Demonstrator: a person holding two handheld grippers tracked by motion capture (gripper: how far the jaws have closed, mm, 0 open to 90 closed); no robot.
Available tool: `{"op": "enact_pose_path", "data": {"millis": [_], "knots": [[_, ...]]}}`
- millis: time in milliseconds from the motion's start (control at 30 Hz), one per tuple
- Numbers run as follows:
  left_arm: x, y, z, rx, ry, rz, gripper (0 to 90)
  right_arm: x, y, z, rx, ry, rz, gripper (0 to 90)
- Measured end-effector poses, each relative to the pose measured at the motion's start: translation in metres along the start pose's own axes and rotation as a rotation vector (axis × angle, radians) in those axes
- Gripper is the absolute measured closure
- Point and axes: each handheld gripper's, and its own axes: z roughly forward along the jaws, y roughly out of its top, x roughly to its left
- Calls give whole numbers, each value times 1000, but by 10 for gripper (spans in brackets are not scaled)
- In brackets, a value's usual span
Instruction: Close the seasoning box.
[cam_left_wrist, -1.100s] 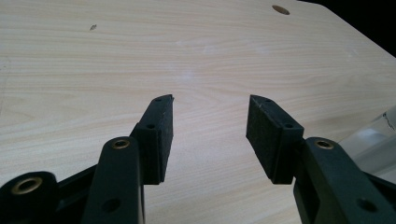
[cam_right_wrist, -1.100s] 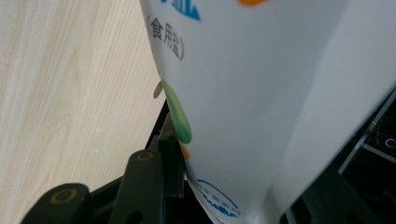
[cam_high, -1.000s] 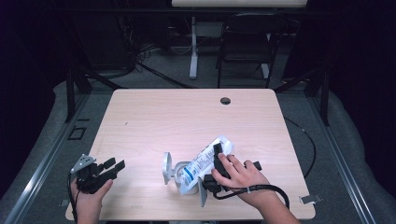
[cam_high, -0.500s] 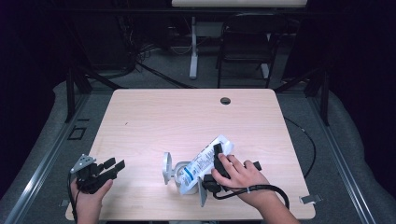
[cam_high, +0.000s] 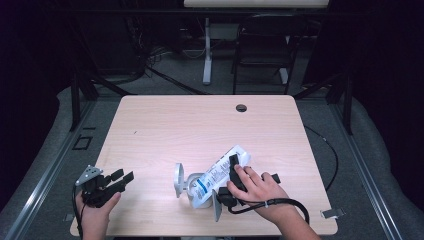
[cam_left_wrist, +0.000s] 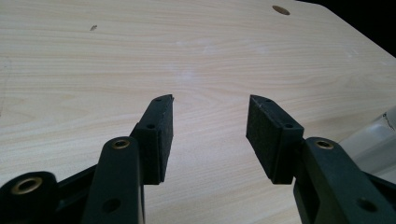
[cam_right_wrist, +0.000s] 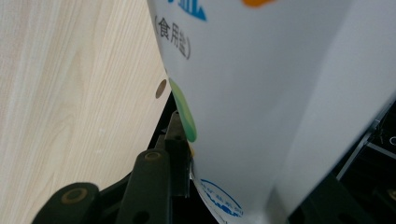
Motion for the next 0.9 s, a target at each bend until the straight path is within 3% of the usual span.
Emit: {"op": "enact_pose_path", "data": {"millis": [900], "knots": [[1,-1,1,0,3,-5,517,7,-2,-1,-21,28,52,761]]}}
